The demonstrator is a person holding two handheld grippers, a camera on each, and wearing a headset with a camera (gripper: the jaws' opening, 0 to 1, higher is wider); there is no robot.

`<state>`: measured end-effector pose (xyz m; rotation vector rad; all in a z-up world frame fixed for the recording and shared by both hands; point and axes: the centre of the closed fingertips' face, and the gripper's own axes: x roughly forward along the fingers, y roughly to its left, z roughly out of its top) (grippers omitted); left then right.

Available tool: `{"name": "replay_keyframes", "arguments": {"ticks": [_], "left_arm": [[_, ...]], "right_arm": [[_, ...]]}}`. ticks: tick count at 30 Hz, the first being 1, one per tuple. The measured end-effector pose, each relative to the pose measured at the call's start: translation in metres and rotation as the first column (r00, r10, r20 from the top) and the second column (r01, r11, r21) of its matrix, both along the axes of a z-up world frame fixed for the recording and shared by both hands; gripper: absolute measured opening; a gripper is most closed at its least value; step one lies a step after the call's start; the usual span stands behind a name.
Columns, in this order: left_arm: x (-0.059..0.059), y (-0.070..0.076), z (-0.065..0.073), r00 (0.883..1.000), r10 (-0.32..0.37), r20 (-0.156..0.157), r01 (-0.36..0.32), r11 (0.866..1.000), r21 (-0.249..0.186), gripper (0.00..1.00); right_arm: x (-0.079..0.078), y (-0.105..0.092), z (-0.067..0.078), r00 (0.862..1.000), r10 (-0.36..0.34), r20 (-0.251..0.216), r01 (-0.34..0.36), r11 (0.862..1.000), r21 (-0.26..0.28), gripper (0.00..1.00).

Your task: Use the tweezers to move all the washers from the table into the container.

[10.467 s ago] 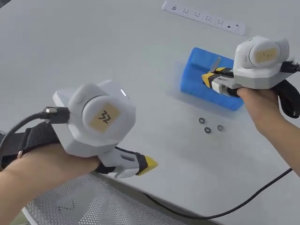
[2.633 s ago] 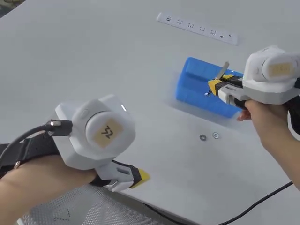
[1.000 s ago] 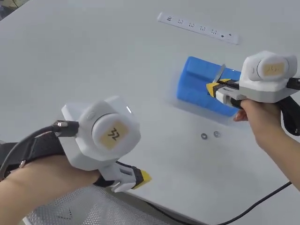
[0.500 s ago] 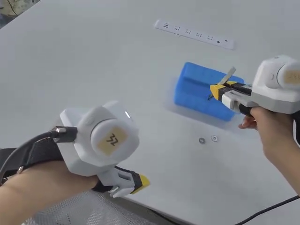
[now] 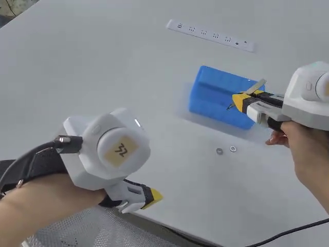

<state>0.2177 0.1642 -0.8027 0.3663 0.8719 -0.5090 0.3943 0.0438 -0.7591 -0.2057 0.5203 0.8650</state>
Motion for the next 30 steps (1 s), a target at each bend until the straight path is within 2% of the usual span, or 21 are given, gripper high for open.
{"name": "replay_keyframes", "arguments": {"ticks": [5, 9, 15, 17, 19, 22, 30], "left_arm": [[0.0, -0.002, 0.0, 1.0, 0.001, 0.001, -0.001, 1.0, -0.005, 0.95], [-0.001, -0.001, -0.001, 1.0, -0.003, -0.002, 0.003, 1.0, -0.001, 0.94], [-0.001, -0.001, -0.001, 1.0, -0.003, -0.004, 0.003, 1.0, -0.001, 0.94], [-0.002, -0.001, -0.001, 1.0, -0.005, -0.005, 0.005, 1.0, 0.001, 0.94], [-0.002, -0.001, -0.002, 1.0, -0.004, -0.008, 0.004, 1.0, -0.003, 0.94], [-0.002, -0.003, -0.001, 1.0, -0.001, -0.007, 0.001, 1.0, -0.015, 0.95], [0.0, -0.004, 0.001, 1.0, -0.005, -0.005, 0.005, 1.0, -0.015, 0.95]], "right_arm": [[-0.018, 0.0, -0.009, 1.0, 0.02, -0.02, -0.021, 1.0, -0.017, 0.03], [-0.033, 0.002, -0.019, 0.998, 0.04, -0.054, -0.042, 0.999, -0.03, 0.03], [-0.049, 0.005, -0.027, 0.994, 0.075, -0.075, -0.079, 0.995, -0.052, 0.03], [-0.051, 0.005, -0.029, 0.994, 0.078, -0.074, -0.083, 0.995, -0.061, 0.03], [-0.054, 0.004, -0.034, 0.992, 0.087, -0.091, -0.093, 0.994, -0.065, 0.04], [-0.059, 0.0, -0.043, 0.991, 0.094, -0.093, -0.103, 0.99, -0.1, 0.03], [-0.063, -0.008, -0.053, 0.988, 0.091, -0.123, -0.104, 0.989, -0.109, 0.03]]}}
